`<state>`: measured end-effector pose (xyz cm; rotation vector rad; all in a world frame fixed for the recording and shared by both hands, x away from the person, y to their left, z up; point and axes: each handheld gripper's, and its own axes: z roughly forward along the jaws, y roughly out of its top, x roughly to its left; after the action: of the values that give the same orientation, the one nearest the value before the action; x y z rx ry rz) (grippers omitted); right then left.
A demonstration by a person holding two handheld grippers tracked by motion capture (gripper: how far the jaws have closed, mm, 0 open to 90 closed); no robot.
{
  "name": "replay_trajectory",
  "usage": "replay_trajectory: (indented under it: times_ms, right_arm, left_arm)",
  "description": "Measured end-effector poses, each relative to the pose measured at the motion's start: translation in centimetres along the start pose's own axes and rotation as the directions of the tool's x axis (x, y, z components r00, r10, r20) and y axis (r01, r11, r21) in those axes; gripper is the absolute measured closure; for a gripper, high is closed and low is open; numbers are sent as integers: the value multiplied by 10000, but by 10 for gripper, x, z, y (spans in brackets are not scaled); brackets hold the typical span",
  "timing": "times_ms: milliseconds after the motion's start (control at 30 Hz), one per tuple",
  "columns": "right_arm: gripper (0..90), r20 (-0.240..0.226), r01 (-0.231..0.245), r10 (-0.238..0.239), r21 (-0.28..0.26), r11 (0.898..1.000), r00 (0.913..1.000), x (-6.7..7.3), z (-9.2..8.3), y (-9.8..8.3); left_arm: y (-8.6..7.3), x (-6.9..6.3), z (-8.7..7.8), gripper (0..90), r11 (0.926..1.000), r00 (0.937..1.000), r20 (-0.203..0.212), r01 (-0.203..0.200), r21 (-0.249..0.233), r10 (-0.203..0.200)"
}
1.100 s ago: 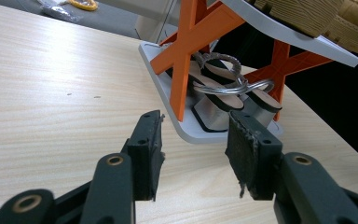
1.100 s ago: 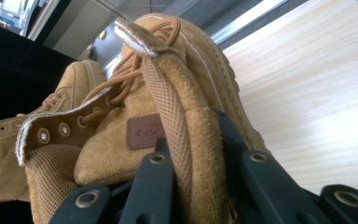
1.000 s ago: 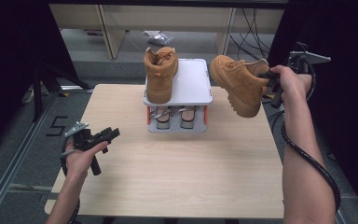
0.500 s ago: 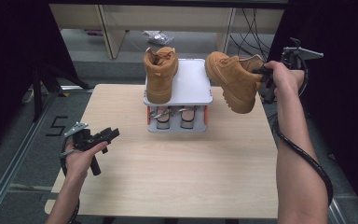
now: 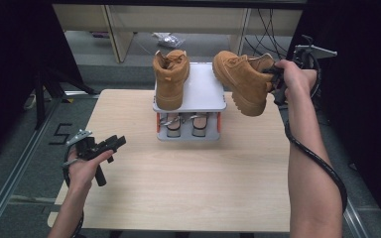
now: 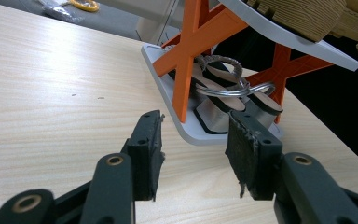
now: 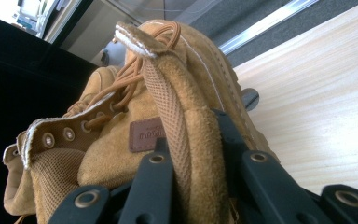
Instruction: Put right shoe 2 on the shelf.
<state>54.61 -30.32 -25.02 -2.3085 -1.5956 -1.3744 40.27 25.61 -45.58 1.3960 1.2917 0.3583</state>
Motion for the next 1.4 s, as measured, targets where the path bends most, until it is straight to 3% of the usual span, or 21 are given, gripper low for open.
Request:
replay_trajectory:
  times_ms: [33,100,167,300,333,367,433,467,500,600,667,733,800,867,900,933,967,1033,1167,1233,1400]
  right_arm:
    - [802,-169,-347,346,-71,9994,9993,3,2,0]
    - [802,-117,-100,99,-93,9999,9999,3,4,0]
    - [801,-206,-379,378,-26,9993,9991,7,5,0]
    - [800,-130,-382,381,-78,9992,9992,12,7,0]
    - [800,-164,-121,119,-157,9998,9998,11,7,0]
    - [800,-155,-361,360,-87,9993,9992,14,8,1]
    - [799,-228,-322,320,-78,9995,9992,16,9,0]
    - [799,-38,4,-4,-93,10000,10000,15,9,1]
    - [799,-304,-315,313,-60,9995,9990,18,11,0]
    - [799,-279,-326,325,-21,9995,9991,21,15,-1]
    - [799,-354,-316,307,-245,9992,9989,23,21,-2]
    - [799,-87,-116,116,10,9999,9999,25,23,-3]
    - [798,-166,-258,259,75,9996,9995,29,27,-4]
    - [798,-340,-99,97,-70,9999,9994,30,31,-5]
    - [798,-46,-159,160,158,9997,9999,34,31,-4]
    - [797,-185,-132,134,118,9998,9997,35,33,-5]
    - [797,-34,-104,105,175,9998,9999,38,33,-5]
    - [796,-284,-36,30,-195,9998,9996,40,38,-7]
    - [795,-235,-27,24,-134,9999,9997,46,43,-8]
    - [794,-22,12,-12,228,9997,10000,50,44,-8]
    - [792,-110,69,-67,162,9998,9999,57,51,-10]
  left_arm:
    - [0,0,0,544,10000,10000,3,-6,6,6]
    - [0,0,0,544,10000,10000,14,16,17,-16]
    - [-1,0,0,544,10000,10000,11,11,19,-11]
    - [0,0,0,544,10000,10000,38,8,22,-8]
    - [0,0,0,544,10000,10000,30,9,17,-9]
    - [0,0,0,544,10000,10000,25,6,8,-6]
    - [0,1,-1,544,10000,10000,-19,56,-18,-56]
    - [0,1,-1,544,10000,10000,-21,19,-18,-19]
    - [0,1,-1,544,10000,10000,-26,44,-24,-44]
    - [0,2,-2,544,10000,10000,-3,28,-16,-28]
    - [0,2,-2,543,10000,10000,-23,56,-20,-56]
    - [0,2,-2,543,10000,10000,-19,59,-19,-59]
    - [1,3,-2,543,10000,10000,-9,54,-51,-54]
    - [1,4,-2,543,9999,9999,-52,105,-56,-105]
    - [1,4,-2,543,9999,9999,-53,113,-68,-114]
    - [1,4,-2,543,9999,10000,-18,94,-73,-95]
    - [1,4,-2,543,9999,9999,-39,146,-80,-146]
    - [1,4,-3,543,9999,9999,-46,96,-79,-96]
    - [1,4,-3,543,9999,10000,-43,90,-79,-90]
    - [1,4,-3,543,9999,10000,-32,93,-95,-93]
    - [1,5,-3,542,9999,9999,-38,115,-104,-115]
